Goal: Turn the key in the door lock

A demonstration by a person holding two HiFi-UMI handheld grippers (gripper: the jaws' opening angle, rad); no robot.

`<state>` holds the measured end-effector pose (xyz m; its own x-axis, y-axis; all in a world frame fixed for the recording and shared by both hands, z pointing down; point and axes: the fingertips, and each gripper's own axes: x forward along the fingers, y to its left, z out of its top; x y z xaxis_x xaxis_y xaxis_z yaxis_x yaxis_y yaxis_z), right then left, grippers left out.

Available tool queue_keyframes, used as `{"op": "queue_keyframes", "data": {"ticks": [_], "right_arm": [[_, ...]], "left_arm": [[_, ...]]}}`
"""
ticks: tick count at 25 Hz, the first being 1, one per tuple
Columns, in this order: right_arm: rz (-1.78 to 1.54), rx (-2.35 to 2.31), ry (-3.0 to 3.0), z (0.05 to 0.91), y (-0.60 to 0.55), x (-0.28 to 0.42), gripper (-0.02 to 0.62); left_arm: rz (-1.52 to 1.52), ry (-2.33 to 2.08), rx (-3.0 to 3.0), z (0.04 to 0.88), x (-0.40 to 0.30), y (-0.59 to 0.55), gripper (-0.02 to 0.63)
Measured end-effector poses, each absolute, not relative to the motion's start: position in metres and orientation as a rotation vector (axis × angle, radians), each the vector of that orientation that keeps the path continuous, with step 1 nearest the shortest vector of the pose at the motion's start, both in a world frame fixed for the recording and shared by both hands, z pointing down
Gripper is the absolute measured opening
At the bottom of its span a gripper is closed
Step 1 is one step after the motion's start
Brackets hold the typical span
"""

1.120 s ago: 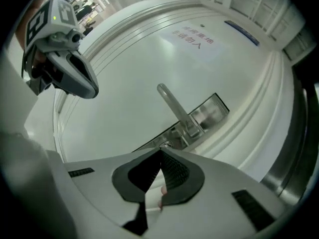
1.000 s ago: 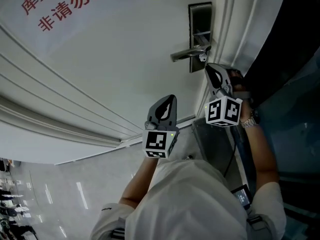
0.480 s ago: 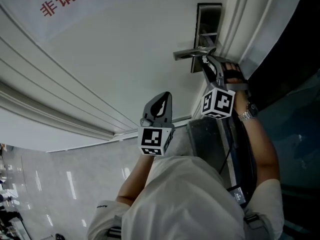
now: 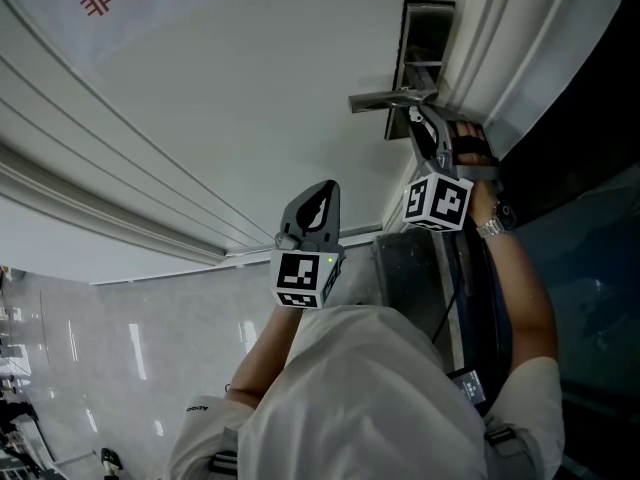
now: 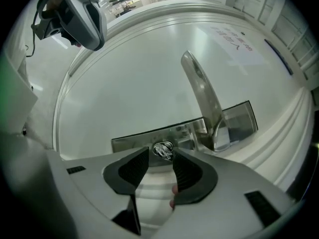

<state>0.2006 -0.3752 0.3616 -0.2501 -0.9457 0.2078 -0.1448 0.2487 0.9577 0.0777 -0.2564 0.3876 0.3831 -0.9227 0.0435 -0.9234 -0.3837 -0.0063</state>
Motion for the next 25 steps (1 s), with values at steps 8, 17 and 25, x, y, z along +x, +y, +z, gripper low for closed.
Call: {"op": "queue_keyframes", "data": {"ticks": [8,17,25], "right_arm": [[-1.129,1.133,-1.621,0.355,-0.377,0.204,0.076],[-1.007,1.285,-1.712,0.354,-0.378,0.203,0.018],[-0.676,1.545,-1.990,0.349,-0.378,0.207,0.012]], "left_arm": [[0.105,-1.747,2.605,0.387,0.080,-0.249,0.008],[0.136,-1.722,2.628,0.387,0.082,-0.244,0.009],[0.115,-1.675,2.628,0.391,0.081,-0.242,0.009]]}}
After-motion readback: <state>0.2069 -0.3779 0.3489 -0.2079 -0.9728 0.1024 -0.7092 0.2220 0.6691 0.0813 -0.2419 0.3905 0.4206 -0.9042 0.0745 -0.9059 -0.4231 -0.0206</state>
